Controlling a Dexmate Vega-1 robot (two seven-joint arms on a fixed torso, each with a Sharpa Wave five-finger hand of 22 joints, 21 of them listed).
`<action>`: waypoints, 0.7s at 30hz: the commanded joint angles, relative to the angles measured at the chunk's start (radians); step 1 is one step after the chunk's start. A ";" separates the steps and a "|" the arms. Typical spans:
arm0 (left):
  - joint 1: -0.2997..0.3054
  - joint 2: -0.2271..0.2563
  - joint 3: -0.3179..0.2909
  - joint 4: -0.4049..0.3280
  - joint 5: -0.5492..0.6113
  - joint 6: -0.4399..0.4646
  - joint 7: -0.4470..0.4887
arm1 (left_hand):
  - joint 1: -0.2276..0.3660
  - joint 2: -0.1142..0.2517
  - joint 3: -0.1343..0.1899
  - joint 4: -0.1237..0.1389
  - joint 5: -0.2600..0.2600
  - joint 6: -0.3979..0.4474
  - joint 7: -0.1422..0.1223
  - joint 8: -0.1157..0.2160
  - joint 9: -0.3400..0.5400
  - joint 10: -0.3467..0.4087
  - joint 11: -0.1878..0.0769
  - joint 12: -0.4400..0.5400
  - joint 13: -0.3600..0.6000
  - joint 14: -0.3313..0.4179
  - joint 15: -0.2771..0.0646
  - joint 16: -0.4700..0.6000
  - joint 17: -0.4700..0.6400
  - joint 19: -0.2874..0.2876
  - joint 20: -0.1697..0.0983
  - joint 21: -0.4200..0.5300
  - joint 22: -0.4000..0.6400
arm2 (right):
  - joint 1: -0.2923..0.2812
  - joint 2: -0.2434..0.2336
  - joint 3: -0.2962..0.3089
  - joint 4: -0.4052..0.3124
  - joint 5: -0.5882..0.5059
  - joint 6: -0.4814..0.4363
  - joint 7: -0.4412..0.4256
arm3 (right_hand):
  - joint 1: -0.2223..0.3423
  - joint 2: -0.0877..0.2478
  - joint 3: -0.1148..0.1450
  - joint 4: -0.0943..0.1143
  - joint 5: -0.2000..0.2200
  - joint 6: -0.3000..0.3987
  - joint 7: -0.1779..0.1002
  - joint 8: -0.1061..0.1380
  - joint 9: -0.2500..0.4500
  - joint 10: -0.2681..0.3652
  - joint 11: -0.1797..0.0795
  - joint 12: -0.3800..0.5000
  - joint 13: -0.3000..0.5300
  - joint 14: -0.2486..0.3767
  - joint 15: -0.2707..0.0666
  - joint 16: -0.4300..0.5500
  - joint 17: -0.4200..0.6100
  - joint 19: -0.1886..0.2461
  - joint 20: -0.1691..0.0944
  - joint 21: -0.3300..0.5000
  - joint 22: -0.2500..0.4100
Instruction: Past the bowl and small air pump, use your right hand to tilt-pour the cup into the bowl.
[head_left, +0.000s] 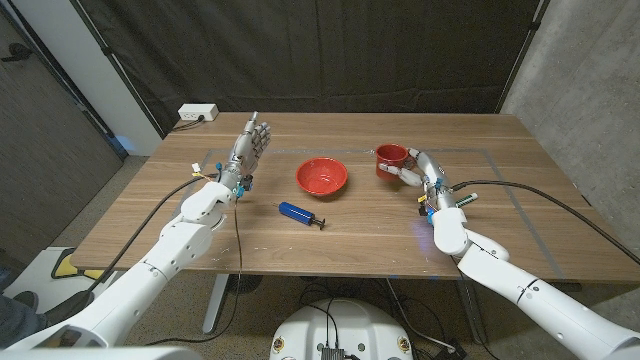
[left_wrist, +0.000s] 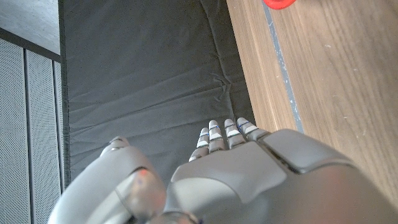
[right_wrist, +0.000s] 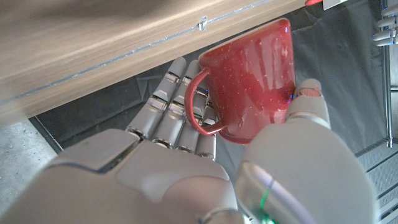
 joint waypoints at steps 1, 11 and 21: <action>-0.050 -0.019 0.038 0.029 0.054 0.016 0.023 | 0.004 0.009 -0.004 0.002 0.002 0.008 0.002 0.004 0.006 0.016 -0.001 0.004 0.003 0.018 -0.001 0.008 0.004 0.014 0.001 0.010 0.004 | -0.023 -0.034 0.054 -0.057 0.026 0.037 0.029 | 0.203 0.215 0.029 0.025 -0.003 0.187 -0.175 -0.002 0.001 0.149 -0.135 -0.002 0.005 0.007 -0.120 -0.005 0.000 0.011 -0.126 0.004 0.003; -0.064 -0.032 0.046 0.029 0.043 0.026 0.009 | 0.008 0.010 -0.006 -0.001 0.003 0.021 0.001 0.007 0.006 0.028 -0.002 0.006 0.003 0.030 -0.004 0.009 0.004 0.023 0.000 0.011 0.004 | -0.061 -0.040 0.078 -0.161 -0.005 -0.055 0.029 | 0.203 0.219 0.029 0.029 -0.015 0.194 -0.168 -0.005 0.001 0.153 -0.134 -0.006 0.005 0.014 -0.118 -0.009 0.001 0.017 -0.124 0.005 0.002; 0.006 0.034 0.001 -0.034 0.056 -0.015 0.008 | 0.013 0.014 -0.005 -0.003 0.003 0.029 0.000 0.008 0.006 0.033 -0.002 0.006 0.003 0.035 -0.001 0.008 0.003 0.025 0.001 0.011 0.003 | -0.066 -0.047 0.049 -0.258 -0.092 -0.161 0.047 | 0.203 0.219 0.028 0.031 -0.022 0.198 -0.168 -0.007 0.002 0.158 -0.134 -0.008 0.005 0.016 -0.118 -0.012 0.000 0.018 -0.123 0.004 0.001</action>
